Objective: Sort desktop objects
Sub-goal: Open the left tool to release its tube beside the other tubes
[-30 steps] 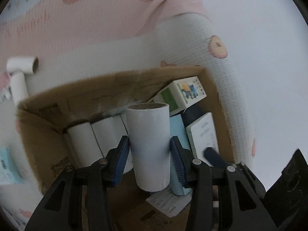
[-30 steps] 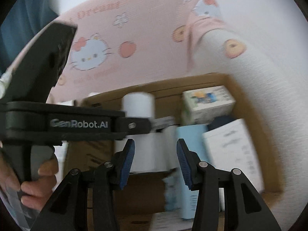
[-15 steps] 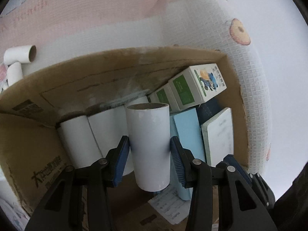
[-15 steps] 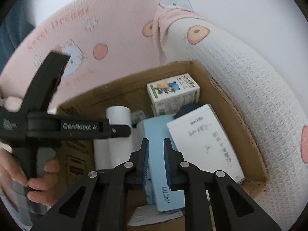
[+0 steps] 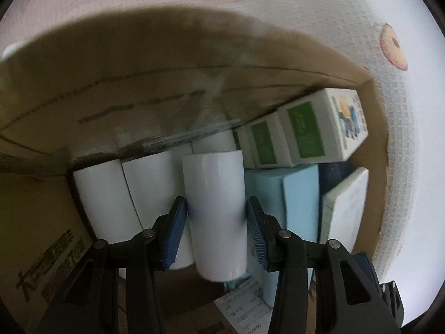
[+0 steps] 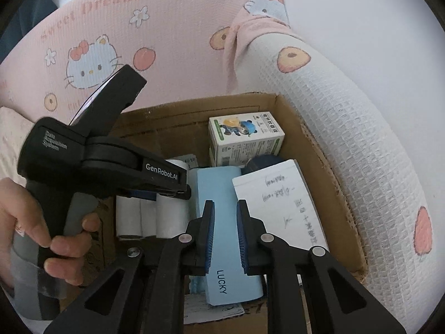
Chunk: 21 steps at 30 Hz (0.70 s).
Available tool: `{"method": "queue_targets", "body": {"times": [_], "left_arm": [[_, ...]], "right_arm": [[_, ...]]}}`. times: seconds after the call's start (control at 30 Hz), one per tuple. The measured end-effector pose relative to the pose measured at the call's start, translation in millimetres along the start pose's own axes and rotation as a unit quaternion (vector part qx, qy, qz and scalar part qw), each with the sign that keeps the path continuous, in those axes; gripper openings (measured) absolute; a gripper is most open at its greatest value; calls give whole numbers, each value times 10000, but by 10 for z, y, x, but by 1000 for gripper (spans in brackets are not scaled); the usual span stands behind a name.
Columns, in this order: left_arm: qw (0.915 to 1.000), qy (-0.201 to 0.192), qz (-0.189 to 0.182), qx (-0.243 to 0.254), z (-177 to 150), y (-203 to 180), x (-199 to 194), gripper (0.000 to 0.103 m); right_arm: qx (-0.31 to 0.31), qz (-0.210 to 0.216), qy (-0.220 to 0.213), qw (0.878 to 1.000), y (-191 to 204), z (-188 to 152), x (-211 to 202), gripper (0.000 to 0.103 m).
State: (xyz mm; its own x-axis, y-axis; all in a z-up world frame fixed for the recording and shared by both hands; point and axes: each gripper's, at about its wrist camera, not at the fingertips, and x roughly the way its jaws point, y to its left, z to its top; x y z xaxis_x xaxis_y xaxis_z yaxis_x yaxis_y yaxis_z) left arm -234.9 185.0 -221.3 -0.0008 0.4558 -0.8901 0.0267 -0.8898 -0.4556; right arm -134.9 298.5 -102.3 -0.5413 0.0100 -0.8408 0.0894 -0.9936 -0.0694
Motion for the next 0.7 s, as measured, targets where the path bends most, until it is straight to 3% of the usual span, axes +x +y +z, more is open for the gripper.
{"method": "queue_targets", "body": {"times": [0.23, 0.37, 0.47, 0.53, 0.6, 0.7], "left_arm": [[9998, -151, -88, -8, -31, 130, -73, 48], [9991, -412, 35, -11, -79, 231, -251, 48], [9980, -469, -387, 156, -144, 275, -419, 46], [9966, -636, -313, 425, -202, 283, -543, 26], [9936, -828, -234, 739, -263, 299, -663, 14], [9827, -1059, -476, 1444, -362, 315, -815, 8]], "right_arm": [[-85, -38, 195, 9998, 4, -16, 103, 13], [3, 179, 360, 9992, -16, -15, 153, 13], [7, 294, 481, 9984, 9, 7, 188, 13], [-77, 361, 567, 9977, 58, 22, 214, 13], [-145, 529, 721, 9959, 115, 36, 261, 13], [-72, 803, 920, 9925, 167, 46, 326, 13]]}}
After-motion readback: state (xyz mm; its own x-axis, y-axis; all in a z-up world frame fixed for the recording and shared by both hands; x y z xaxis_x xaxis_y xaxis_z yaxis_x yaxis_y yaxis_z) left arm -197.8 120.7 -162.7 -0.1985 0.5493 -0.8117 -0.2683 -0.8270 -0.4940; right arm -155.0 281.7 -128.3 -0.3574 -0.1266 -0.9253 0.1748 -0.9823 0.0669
